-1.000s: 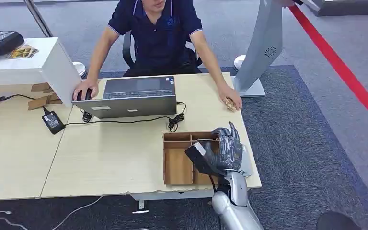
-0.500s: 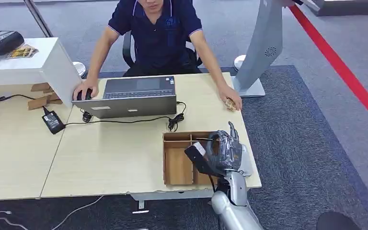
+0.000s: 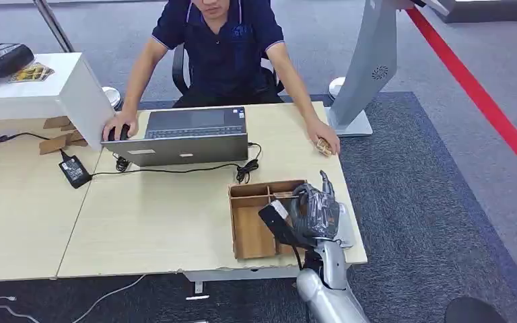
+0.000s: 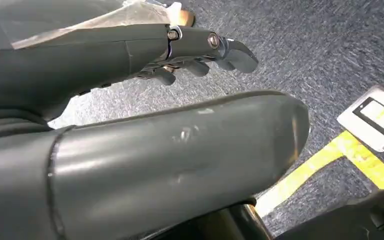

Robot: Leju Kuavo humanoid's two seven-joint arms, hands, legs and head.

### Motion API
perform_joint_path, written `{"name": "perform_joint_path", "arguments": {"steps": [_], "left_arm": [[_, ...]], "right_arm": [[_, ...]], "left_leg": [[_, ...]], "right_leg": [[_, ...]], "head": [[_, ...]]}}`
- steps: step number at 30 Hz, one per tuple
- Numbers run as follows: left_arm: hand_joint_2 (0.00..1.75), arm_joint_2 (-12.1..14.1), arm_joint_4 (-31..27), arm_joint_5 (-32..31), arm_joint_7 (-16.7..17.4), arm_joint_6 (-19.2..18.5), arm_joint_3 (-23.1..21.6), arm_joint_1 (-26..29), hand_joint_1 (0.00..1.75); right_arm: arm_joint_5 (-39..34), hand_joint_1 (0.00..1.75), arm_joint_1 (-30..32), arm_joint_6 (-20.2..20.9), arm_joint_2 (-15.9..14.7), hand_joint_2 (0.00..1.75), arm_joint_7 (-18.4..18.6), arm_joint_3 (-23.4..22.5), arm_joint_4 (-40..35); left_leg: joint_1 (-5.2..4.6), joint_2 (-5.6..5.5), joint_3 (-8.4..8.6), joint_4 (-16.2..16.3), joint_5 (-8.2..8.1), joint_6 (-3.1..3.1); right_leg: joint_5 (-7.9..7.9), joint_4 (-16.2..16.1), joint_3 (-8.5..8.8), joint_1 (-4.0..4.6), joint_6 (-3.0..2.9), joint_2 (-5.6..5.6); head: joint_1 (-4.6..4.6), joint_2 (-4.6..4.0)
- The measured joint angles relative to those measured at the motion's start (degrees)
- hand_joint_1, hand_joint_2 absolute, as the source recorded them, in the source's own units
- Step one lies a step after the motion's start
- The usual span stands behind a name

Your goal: Pass the card to the sensor for recognition and then transmit it.

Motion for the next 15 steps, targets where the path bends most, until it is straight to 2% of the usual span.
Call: {"name": "perform_joint_path", "arguments": {"steps": [15], "left_arm": [[0.00, 0.0, 0.0, 0.3, 0.0, 0.2, 0.0, 0.0, 0.00]], "right_arm": [[-0.6, 1.75, 0.4, 0.0, -0.8, 1.75, 0.3, -0.1, -4.5]], "left_leg": [[0.00, 0.00, 0.00, 0.0, 0.00, 0.00]], "right_leg": [[0.00, 0.0, -0.01, 0.00, 0.00, 0.00]], "head": [[0.02, 0.00]]}}
